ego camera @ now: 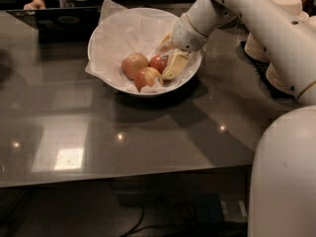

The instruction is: Pick apple from white bowl

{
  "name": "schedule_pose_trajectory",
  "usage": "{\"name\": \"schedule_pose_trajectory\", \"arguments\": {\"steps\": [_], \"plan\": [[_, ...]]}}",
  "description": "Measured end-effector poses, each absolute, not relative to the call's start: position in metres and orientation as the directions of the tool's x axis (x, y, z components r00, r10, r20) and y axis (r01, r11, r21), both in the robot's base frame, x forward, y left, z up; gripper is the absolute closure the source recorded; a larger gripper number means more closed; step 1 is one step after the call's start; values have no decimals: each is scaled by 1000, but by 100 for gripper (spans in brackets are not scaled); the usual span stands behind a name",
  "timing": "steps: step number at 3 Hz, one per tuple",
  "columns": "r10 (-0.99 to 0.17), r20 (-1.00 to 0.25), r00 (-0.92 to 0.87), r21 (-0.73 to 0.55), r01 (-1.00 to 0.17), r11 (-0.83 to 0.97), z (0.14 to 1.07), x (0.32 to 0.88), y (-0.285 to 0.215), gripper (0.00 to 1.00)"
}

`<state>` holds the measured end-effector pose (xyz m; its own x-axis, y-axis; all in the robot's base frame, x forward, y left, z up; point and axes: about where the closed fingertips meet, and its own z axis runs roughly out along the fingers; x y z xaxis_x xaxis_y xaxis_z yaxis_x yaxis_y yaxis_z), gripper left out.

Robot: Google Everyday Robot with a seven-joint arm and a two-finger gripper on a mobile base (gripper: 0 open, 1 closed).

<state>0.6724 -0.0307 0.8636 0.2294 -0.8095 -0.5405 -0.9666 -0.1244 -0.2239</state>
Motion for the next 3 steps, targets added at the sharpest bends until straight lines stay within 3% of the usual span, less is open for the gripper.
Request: {"name": "schedule_pose_trajectory", "arguments": {"steps": [1,3], "plan": [[-813,-541,217,-194,-972,-131,852,670,-28,37],[-813,-541,217,-194,-972,-131,852,670,-28,79]]}}
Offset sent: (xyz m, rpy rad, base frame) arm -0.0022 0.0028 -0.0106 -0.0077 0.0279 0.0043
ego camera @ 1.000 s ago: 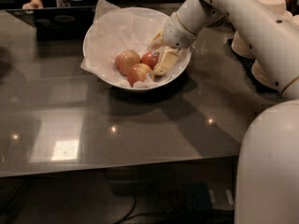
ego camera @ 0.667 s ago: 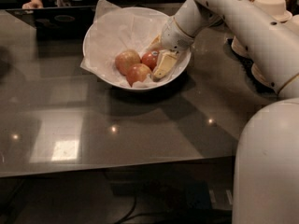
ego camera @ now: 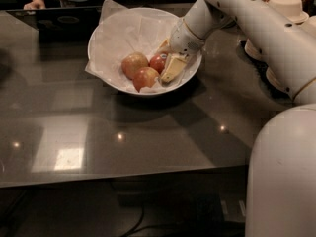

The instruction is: Pick apple from white bowl

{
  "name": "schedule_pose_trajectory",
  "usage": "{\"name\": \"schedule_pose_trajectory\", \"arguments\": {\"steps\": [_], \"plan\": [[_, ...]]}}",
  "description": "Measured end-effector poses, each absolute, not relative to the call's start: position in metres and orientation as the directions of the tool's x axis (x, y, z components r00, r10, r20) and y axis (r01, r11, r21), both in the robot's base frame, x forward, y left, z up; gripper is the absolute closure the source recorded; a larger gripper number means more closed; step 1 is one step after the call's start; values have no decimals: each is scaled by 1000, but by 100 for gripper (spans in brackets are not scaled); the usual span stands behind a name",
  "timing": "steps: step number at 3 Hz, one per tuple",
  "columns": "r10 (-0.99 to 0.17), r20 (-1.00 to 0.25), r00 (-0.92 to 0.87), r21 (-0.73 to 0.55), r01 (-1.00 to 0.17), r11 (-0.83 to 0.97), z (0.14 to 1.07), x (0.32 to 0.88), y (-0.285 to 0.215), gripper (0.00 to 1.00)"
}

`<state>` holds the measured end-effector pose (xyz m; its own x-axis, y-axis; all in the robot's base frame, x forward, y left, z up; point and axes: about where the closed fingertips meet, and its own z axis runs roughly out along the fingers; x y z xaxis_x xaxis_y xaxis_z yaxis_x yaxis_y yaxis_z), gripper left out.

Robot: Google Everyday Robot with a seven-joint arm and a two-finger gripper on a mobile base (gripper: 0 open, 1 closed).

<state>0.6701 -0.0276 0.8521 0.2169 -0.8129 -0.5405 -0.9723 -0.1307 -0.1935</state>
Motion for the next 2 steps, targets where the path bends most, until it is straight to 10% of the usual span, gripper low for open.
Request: {"name": "schedule_pose_trajectory", "arguments": {"steps": [2], "plan": [[-798,-563,214,-198,-973,-122,855,666,-28,100]]}}
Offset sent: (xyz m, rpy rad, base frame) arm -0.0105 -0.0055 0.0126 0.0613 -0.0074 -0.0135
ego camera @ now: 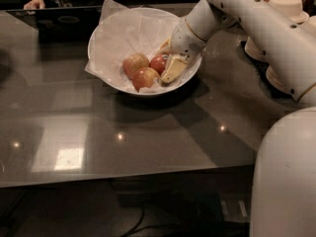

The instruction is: Pick apple from white bowl

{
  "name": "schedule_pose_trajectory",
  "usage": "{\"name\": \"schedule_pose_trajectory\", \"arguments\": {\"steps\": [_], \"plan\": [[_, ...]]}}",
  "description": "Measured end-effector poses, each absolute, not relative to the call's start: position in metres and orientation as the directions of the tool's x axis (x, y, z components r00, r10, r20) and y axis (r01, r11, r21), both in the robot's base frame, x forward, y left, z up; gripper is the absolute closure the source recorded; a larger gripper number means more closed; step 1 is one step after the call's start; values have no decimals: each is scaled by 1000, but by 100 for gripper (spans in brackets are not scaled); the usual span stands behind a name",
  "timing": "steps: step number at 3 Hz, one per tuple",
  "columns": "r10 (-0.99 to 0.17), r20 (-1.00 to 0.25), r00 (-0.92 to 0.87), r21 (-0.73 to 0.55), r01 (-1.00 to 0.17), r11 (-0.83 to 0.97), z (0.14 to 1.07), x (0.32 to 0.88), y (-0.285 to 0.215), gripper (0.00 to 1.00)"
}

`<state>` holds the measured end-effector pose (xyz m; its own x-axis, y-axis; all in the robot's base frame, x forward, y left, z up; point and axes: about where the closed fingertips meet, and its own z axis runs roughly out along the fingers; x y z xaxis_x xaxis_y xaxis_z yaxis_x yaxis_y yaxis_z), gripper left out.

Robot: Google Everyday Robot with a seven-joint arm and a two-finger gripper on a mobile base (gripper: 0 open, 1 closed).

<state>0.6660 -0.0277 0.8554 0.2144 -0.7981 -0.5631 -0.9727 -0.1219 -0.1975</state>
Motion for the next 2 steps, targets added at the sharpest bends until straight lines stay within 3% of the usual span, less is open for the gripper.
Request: {"name": "schedule_pose_trajectory", "arguments": {"steps": [2], "plan": [[-621,-741,257,-223,-966,-134,887,653,-18,100]]}}
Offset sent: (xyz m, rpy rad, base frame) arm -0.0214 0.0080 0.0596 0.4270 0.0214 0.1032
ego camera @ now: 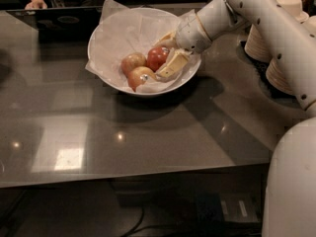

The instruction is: Pick apple from white bowl

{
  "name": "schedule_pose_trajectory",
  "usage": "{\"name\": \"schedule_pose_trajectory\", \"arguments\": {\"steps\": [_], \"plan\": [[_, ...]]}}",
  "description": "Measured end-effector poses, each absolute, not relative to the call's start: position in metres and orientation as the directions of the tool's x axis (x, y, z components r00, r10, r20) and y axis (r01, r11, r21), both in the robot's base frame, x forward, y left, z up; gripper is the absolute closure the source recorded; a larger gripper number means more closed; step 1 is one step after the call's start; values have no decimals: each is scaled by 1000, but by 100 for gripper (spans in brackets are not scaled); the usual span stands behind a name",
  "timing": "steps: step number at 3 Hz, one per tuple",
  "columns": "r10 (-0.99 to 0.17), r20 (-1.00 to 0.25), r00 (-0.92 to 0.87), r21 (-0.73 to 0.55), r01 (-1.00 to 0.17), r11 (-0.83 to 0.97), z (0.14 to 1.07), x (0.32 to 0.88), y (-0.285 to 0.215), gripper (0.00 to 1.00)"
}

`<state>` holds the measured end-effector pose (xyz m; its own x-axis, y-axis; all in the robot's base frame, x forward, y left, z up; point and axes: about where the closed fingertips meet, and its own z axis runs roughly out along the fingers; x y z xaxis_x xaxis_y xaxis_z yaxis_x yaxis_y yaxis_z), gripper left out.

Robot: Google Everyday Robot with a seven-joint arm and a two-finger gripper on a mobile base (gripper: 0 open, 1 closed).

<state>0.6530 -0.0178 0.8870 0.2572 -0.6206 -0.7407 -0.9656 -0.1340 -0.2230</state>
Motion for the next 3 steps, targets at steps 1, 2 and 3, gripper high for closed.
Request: {"name": "schedule_pose_trajectory", "arguments": {"steps": [1,2,3], "plan": [[-529,-811,249,-217,-968,-123,899,650,-18,100],[-449,-860,242,-212,-970,-118,913,649,-18,100],[-434,-866,248,-217,-969,-121,930,646,-19,100]]}}
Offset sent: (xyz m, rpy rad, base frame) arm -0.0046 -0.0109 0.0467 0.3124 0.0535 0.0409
